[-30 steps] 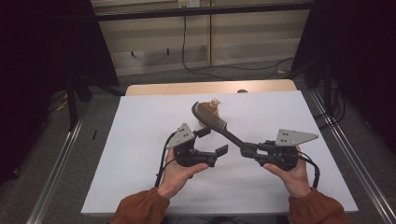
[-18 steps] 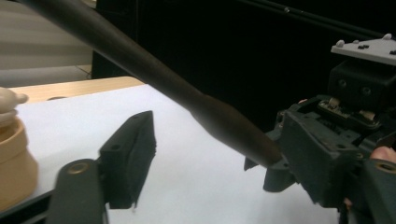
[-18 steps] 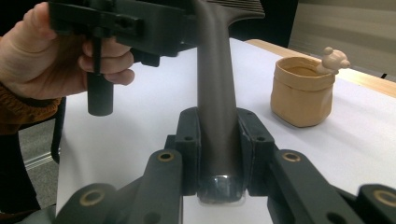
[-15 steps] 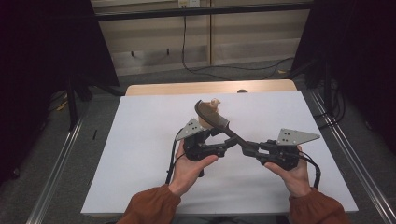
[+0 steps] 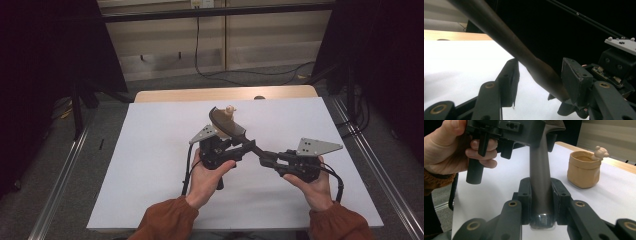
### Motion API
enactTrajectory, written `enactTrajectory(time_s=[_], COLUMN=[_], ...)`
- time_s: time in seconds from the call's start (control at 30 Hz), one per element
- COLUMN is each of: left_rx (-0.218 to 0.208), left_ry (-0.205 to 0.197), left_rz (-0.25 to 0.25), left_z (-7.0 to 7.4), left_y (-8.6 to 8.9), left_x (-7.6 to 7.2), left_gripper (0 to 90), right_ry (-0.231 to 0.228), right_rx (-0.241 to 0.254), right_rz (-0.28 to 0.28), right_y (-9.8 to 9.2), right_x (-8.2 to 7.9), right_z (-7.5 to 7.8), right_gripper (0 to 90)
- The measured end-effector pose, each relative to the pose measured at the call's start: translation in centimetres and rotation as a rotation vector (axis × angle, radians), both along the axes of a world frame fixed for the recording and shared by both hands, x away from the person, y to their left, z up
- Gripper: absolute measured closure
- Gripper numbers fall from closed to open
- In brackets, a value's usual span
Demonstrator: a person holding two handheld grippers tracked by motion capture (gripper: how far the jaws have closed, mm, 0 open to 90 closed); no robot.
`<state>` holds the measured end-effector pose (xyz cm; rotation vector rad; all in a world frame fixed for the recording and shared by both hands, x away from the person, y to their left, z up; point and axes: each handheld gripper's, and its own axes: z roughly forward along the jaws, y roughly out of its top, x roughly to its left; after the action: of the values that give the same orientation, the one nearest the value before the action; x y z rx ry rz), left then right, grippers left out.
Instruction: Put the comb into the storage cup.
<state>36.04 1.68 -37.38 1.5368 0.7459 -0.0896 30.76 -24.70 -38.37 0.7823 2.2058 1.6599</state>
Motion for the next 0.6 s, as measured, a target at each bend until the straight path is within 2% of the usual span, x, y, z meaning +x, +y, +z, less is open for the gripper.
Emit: enactTrajectory(time_s=[0.07, 0.4, 0.47, 0.5, 0.53, 0.6], left_rx=[-0.019, -0.043, -0.061, -0.088, -0.099, -0.101], left_ry=[0.028, 0.078, 0.087, 0.094, 0.113, 0.121], left_rz=[0.009, -0.022, -0.017, -0.018, -0.018, -0.025], left_z=[-0.07, -0.21, -0.34, -0.52, -0.64, -0.69], left_y=[-0.04, -0.18, -0.12, -0.03, -0.03, -0.06], left_x=[0.12, 0.48, 0.51, 0.57, 0.63, 0.75], left_gripper=[52.1, 61.2, 61.9, 62.6, 63.6, 64.2], right_ry=[0.003, 0.003, 0.004, 0.005, 0.004, 0.004], right_rx=[0.002, 0.001, -0.002, -0.001, 0.002, -0.005], right_rz=[-0.002, 0.001, 0.001, 0.003, 0.003, -0.002], right_y=[-0.05, -0.02, -0.01, -0.01, 0.0, 0.04], right_x=[0.03, 0.07, 0.11, 0.13, 0.14, 0.17], right_z=[-0.05, -0.16, -0.22, -0.23, -0.22, -0.27], right_gripper=[72.7, 72.6, 72.7, 72.6, 72.7, 72.7])
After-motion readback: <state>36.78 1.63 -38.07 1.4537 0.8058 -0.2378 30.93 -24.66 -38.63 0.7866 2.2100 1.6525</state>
